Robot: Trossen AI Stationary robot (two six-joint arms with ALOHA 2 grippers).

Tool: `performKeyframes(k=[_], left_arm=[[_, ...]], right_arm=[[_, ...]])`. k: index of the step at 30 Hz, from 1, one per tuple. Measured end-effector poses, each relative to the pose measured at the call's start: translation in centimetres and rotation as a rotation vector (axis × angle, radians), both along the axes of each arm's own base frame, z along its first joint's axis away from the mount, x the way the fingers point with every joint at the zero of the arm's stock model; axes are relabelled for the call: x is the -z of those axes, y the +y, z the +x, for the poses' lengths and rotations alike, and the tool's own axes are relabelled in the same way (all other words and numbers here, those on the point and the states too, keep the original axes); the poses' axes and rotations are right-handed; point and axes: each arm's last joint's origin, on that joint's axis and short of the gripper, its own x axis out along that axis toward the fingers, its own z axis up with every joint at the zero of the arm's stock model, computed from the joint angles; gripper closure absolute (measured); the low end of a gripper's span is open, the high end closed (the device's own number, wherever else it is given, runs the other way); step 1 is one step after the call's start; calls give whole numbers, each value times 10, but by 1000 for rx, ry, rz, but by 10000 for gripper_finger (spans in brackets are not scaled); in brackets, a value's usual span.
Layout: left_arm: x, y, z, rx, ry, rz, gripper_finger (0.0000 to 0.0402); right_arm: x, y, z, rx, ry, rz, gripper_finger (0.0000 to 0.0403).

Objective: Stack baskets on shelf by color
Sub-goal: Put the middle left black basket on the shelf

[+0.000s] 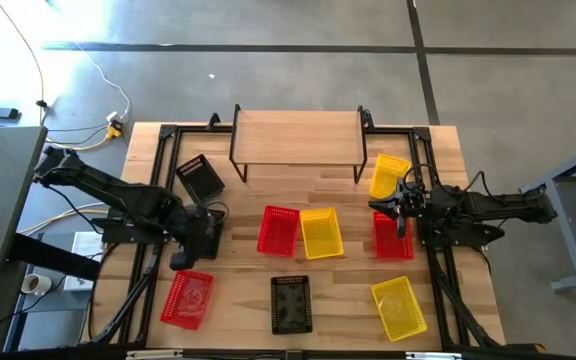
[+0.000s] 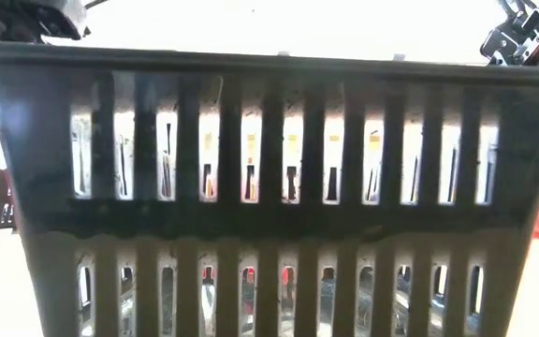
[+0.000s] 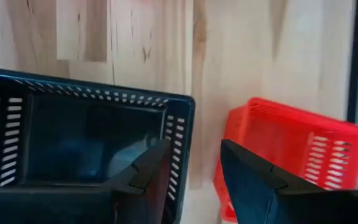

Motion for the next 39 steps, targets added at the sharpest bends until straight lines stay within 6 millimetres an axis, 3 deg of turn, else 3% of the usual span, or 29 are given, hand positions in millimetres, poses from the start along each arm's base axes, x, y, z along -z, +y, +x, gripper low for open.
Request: performKeyframes(k=[16, 32, 39], left_arm=[[32, -14, 24, 42, 167, 22, 268], [61, -21, 35, 32, 319, 91, 270], [72, -22, 39, -34, 373, 120, 331]], right_arm=[[0, 0, 0, 0, 2, 0, 402], [1, 0, 0, 0, 6, 0, 402], [1, 0, 0, 0, 6, 0, 402]])
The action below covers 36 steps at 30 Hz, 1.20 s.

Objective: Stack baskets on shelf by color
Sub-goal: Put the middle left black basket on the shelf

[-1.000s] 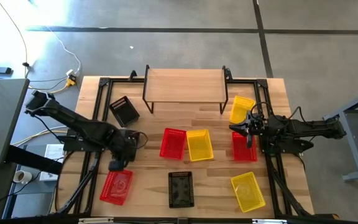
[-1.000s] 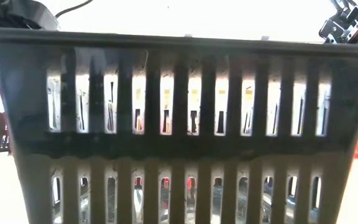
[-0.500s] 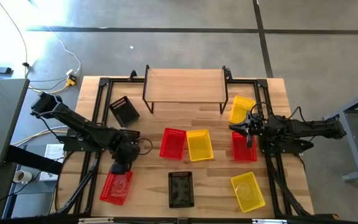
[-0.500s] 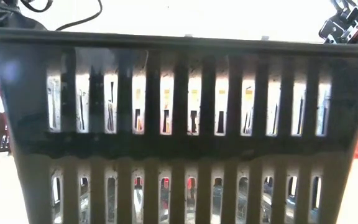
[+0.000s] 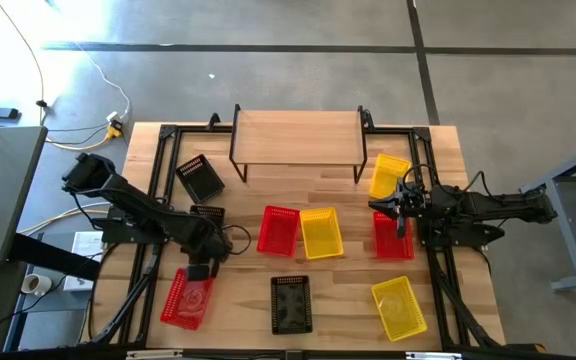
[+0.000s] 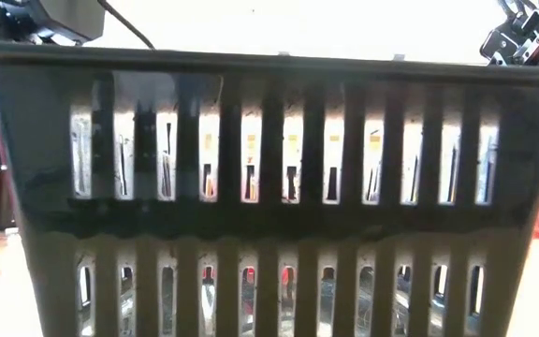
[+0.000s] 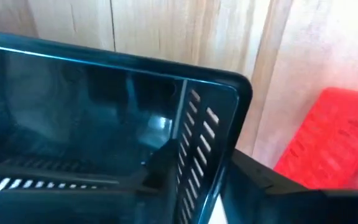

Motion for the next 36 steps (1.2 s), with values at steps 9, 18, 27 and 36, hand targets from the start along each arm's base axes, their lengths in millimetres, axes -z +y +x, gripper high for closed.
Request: performKeyframes(k=[9, 18, 27, 36], left_arm=[[-9, -4, 11, -81, -53, -44, 391], [-56, -13, 42, -96, -237, -74, 400], [-111, -10, 67, -145, -464, 15, 401], [-147, 9, 80, -132, -610, 181, 401]], right_arm=[[1, 0, 0, 0, 5, -1, 402], [1, 0, 0, 0, 7, -1, 402], [1, 0, 0, 0, 7, 0, 402], [1, 0, 0, 0, 7, 0, 402]])
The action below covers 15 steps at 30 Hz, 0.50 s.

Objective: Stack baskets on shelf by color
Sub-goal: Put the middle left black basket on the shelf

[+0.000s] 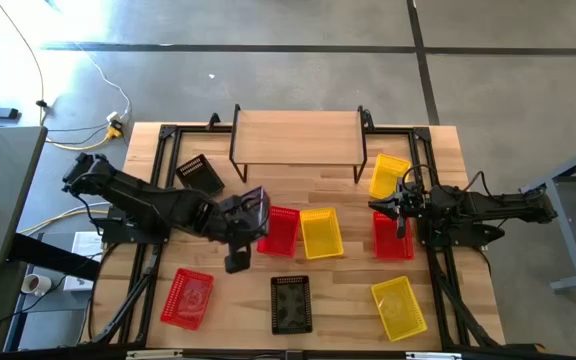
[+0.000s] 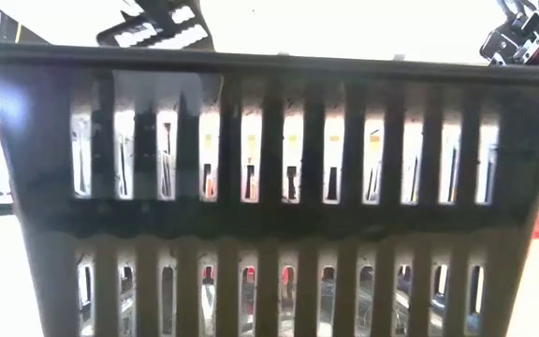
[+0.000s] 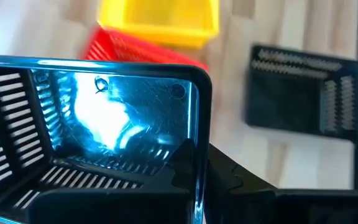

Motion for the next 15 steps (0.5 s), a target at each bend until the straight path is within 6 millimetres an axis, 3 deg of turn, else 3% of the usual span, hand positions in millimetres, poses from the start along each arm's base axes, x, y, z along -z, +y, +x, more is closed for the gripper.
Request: performKeyframes(k=[6, 15], left_arm=[[-20, 32, 7, 25, -34, 179, 401], [-51, 113, 5, 37, -2, 395, 401]], right_arm=[[0, 0, 0, 0, 0, 0, 402], [0, 0, 0, 0, 0, 0, 402]])
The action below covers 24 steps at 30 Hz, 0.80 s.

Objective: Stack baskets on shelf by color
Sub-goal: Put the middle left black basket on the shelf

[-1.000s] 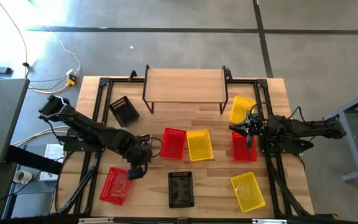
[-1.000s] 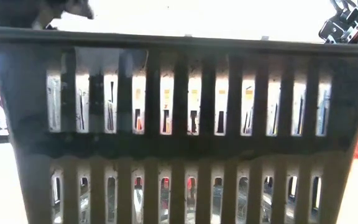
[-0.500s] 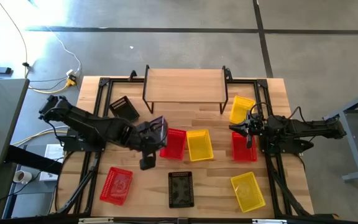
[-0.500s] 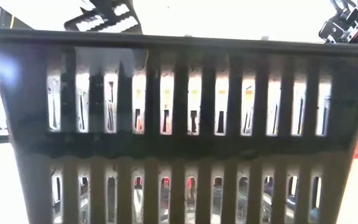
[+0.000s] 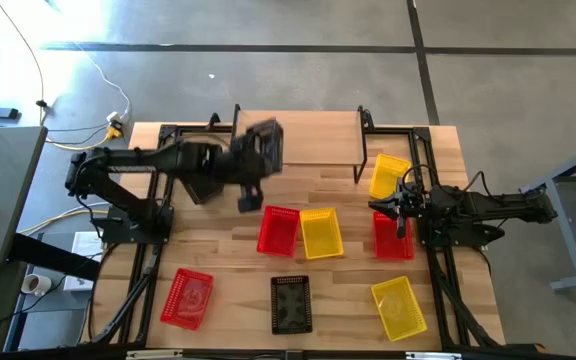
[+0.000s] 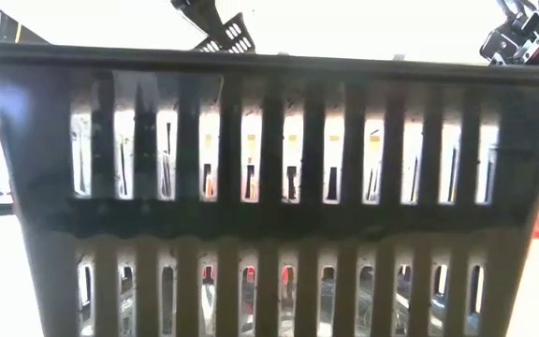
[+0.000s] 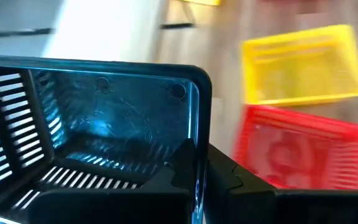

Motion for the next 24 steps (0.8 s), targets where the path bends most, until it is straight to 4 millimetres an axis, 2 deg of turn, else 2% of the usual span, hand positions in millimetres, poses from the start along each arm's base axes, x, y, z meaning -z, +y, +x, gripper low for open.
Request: performKeyframes(k=[4, 10, 15, 24], left_arm=[[-12, 34, -9, -22, 9, 49, 401], [-10, 69, -26, -39, 108, 87, 401], [1, 82, -27, -10, 164, 16, 401], [27, 87, -14, 25, 297, -35, 401]], right_arm=[[0, 0, 0, 0, 0, 0, 402], [0, 0, 0, 0, 1, 0, 402], [0, 0, 0, 0, 0, 0, 402], [0, 0, 0, 0, 1, 0, 402]])
